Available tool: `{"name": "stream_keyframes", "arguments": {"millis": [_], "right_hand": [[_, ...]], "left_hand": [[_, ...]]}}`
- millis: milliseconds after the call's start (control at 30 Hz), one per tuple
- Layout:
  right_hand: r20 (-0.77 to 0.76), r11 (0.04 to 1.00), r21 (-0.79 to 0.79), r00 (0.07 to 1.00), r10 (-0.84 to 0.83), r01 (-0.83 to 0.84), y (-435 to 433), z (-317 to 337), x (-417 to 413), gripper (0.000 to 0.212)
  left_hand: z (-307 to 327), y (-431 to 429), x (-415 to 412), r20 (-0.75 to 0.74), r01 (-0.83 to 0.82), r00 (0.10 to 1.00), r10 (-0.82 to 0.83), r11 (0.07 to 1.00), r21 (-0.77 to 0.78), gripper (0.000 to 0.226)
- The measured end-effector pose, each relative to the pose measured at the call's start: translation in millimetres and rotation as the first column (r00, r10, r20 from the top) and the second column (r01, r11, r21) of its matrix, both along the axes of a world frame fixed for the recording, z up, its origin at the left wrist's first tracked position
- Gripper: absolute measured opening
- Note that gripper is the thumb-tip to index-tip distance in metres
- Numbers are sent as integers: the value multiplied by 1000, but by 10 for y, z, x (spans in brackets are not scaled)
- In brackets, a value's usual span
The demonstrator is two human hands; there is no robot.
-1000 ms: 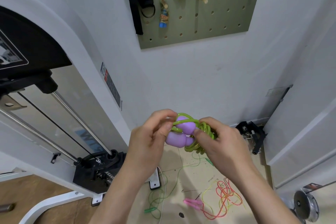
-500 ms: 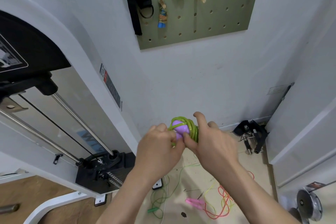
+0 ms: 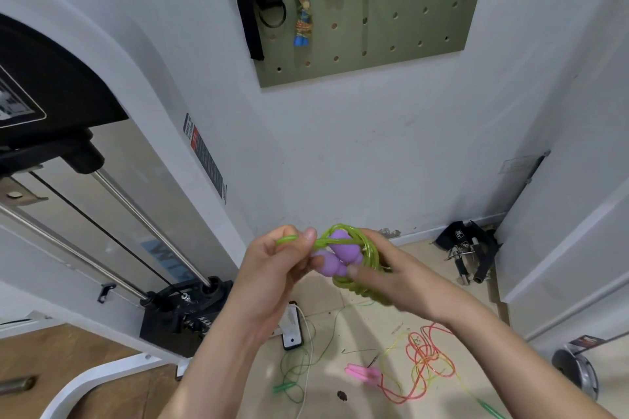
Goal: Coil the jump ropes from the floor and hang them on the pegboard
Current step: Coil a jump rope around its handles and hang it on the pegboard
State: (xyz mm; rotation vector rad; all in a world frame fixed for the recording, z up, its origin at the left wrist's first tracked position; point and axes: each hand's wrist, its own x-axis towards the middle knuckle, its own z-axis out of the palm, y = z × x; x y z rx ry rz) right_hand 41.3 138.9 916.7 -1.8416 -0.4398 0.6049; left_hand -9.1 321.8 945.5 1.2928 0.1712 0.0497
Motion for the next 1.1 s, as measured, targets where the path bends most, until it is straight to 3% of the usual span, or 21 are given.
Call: {"name": "stream_keyframes", "arguments": {"millis": [100, 200, 267, 333, 400, 467, 567, 667, 733, 834, 967, 1000, 1100], "right_hand": [[135, 992, -98, 986, 95, -82, 20, 34, -6, 65], [211, 996, -8, 974, -83, 87, 71, 40, 12, 57], [294, 982, -64, 944, -152, 178, 120, 65, 1, 53], [393, 950, -72, 884, -253, 304, 201, 87, -27, 58], [532, 914, -78, 792, -300, 398, 274, 105, -43, 69], [684, 866, -250, 712, -159, 433, 300, 150, -28, 81], [688, 792, -433, 725, -18, 430, 282, 112, 46, 71], [563, 818, -425, 821, -96, 387, 319, -53, 101, 51], [494, 828, -437, 863, -105, 351, 355, -161, 97, 43], [355, 875, -401, 927, -123, 270, 339, -231, 76, 34], [264, 948, -203, 946, -187, 244, 245, -213, 56, 33], [274, 960, -165, 945, -176, 227, 232, -203, 42, 42], [323, 976, -121, 937, -135, 183, 205, -165, -21, 82]], "left_hand": [[-3, 31, 63, 2, -9, 1000, 9, 1000, 25, 30], [29, 7, 111, 55, 49, 997, -52, 998, 50, 35], [49, 4, 130, 82, 78, 993, -79, 997, 21, 40], [-14, -23, 191, 106, 71, 991, -87, 986, 149, 45], [-109, -108, 236, 172, -48, 984, -47, 859, 509, 49], [-217, -192, 251, 291, -169, 953, -82, 653, 738, 50], [-252, -204, 231, 305, -211, 924, -229, 358, 909, 44], [-244, -192, 224, 211, -182, 922, -326, 117, 976, 33], [-278, -198, 195, 153, -143, 929, -336, 54, 988, 33], [-366, -196, 131, 121, -79, 950, -287, 152, 985, 43], [-361, -197, 109, 25, -39, 999, 31, 647, 761, 53], [-353, -183, 122, -6, -70, 995, 103, 710, 701, 49], [-313, -164, 122, 2, -125, 987, 161, 754, 645, 37]]}}
